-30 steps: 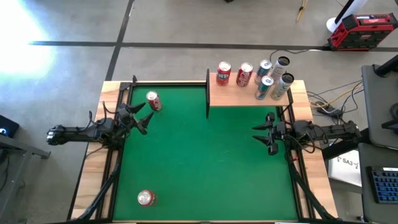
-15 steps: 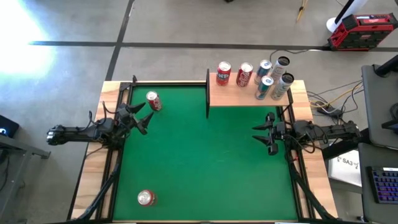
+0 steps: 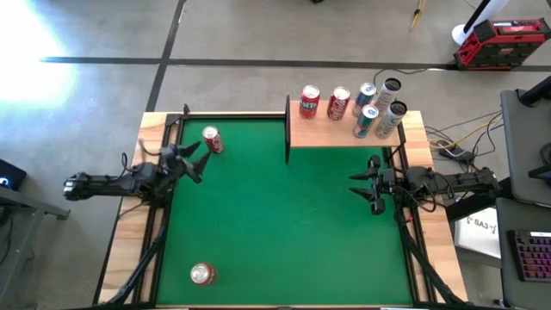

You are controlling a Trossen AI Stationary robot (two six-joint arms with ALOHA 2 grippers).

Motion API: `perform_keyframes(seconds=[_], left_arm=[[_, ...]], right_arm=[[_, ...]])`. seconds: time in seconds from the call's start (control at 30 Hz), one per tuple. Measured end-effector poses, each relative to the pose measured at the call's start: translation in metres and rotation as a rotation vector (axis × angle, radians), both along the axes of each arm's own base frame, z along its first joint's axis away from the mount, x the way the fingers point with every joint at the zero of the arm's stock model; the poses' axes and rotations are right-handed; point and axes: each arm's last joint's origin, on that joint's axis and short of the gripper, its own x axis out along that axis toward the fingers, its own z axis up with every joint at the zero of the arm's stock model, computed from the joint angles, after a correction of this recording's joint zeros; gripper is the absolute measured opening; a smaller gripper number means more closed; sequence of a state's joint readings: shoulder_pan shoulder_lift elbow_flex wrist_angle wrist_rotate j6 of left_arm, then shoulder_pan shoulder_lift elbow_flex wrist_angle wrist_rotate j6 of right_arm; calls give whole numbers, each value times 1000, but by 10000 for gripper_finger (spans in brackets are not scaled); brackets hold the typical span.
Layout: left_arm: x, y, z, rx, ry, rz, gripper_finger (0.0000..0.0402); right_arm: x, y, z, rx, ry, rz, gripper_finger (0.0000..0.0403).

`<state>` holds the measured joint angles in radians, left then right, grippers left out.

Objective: Place canned beverage on shelf
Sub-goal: Put the red white soda can on the shelf aligned with the other red white soda can

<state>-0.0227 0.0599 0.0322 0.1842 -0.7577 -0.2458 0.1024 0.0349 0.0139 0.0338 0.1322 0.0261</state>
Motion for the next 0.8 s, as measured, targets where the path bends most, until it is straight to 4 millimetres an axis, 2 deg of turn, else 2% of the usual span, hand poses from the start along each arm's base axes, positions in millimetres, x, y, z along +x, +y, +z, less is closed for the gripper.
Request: perform_keyframes(seconds=[0.13,0.2,0.3,0.4,0.53,0.67,0.8], left_arm=[[10,-1,-12,-242,-72,-54,324],[16,-2,-14,-288,-81,-85,324],[28,-3,-6,-299,-127,-103,324],[47,-3,17,-287,-60,-63,324],[79,-1,51,-348,146,85,324],[106,-2,80,-584,313,227,324],[122,-1,102,-853,452,460,323]], right_arm=[[0,0,1,0,0,-1,173],[0,0,1,0,0,-2,173],[0,0,1,0,-1,-2,173],[0,0,2,0,-1,-2,173],[0,0,2,0,-2,-2,173],[0,0,2,0,-3,-2,173],[0,0,2,0,-4,-2,173]])
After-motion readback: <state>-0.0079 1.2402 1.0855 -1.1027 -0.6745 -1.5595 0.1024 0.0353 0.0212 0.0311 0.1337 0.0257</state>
